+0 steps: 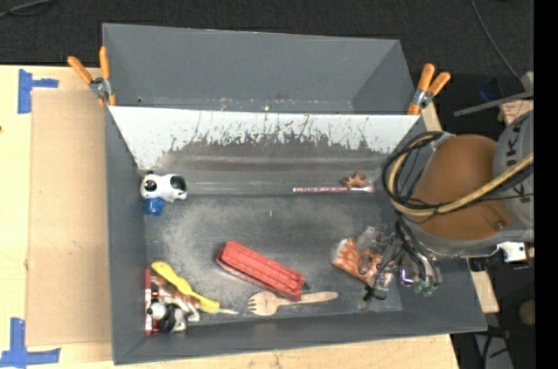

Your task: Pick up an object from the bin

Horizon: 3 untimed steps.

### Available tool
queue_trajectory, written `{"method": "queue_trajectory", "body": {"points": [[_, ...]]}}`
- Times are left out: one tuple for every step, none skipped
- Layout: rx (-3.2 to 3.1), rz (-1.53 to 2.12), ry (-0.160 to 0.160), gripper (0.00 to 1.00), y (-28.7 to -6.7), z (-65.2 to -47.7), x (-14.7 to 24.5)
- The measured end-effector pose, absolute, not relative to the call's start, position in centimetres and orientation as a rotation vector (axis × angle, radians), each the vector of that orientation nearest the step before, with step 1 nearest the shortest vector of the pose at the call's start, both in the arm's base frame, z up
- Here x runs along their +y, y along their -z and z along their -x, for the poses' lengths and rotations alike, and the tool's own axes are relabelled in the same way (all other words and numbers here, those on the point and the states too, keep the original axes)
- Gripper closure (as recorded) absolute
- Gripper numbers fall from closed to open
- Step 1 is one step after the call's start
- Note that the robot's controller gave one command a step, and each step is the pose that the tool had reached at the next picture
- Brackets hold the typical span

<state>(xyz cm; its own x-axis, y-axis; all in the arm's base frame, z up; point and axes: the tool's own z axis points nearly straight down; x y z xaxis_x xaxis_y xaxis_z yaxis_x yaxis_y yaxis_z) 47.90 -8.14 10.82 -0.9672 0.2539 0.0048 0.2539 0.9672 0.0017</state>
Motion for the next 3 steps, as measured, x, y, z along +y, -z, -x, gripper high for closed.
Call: {"method": "queue_trajectory", "body": {"points": [[-3.143,0.171,-0.007,1.0,-7.51,-48.01,-12.85],[-3.143,0.171,-0.008,1.0,-7.52,-48.02,-12.85],[-3.148,-0.039,-0.008,1.0,-8.27,-47.84,-12.05]]}}
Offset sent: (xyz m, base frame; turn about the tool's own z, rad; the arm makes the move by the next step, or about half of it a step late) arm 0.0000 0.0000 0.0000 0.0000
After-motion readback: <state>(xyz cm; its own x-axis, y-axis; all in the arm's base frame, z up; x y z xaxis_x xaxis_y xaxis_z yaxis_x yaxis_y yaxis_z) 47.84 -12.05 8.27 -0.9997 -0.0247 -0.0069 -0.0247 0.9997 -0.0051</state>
